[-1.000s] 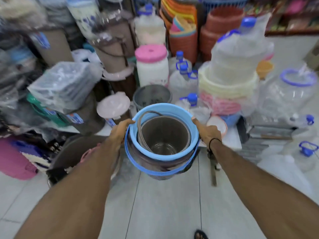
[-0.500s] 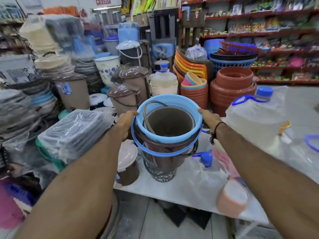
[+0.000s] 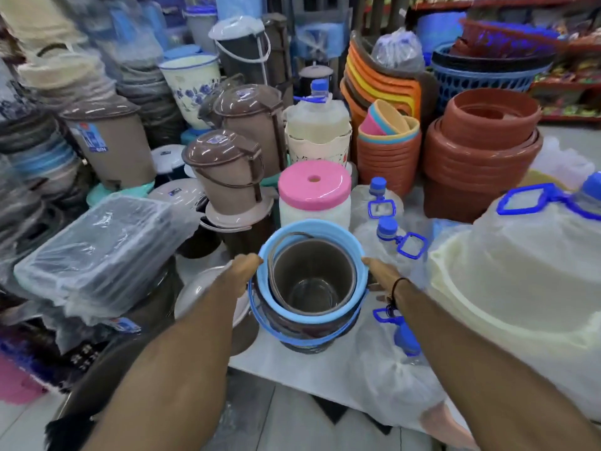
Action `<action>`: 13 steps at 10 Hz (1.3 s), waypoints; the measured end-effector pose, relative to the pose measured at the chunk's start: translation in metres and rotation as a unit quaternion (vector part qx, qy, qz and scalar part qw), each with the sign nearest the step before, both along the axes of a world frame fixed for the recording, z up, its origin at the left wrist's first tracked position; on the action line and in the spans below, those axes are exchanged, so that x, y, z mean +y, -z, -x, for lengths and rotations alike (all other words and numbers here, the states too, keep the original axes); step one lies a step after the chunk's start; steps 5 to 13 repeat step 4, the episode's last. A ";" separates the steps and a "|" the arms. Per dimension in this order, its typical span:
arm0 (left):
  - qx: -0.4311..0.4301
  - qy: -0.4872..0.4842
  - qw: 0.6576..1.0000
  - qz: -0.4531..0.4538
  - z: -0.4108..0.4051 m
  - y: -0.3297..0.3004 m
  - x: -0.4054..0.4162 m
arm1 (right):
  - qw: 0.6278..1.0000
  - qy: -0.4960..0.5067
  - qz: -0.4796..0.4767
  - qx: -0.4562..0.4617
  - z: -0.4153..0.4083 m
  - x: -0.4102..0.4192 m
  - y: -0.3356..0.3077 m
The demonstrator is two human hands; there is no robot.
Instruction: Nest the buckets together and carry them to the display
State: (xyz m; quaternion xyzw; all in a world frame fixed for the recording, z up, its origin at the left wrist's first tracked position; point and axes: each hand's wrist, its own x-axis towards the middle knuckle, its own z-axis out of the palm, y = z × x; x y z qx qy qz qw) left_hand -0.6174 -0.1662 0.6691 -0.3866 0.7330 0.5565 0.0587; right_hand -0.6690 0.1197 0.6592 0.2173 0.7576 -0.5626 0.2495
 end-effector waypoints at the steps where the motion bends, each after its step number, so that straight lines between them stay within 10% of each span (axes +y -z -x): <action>1: -0.040 0.049 0.998 0.027 0.015 0.039 -0.008 | 0.999 -0.013 -0.021 -0.041 0.010 -0.018 0.037; 4: -0.073 0.155 0.983 0.063 0.066 0.089 -0.051 | 0.978 -0.106 -0.172 -0.055 0.057 -0.043 0.085; 13: -0.073 0.155 0.983 0.063 0.066 0.089 -0.051 | 0.978 -0.106 -0.172 -0.055 0.057 -0.043 0.085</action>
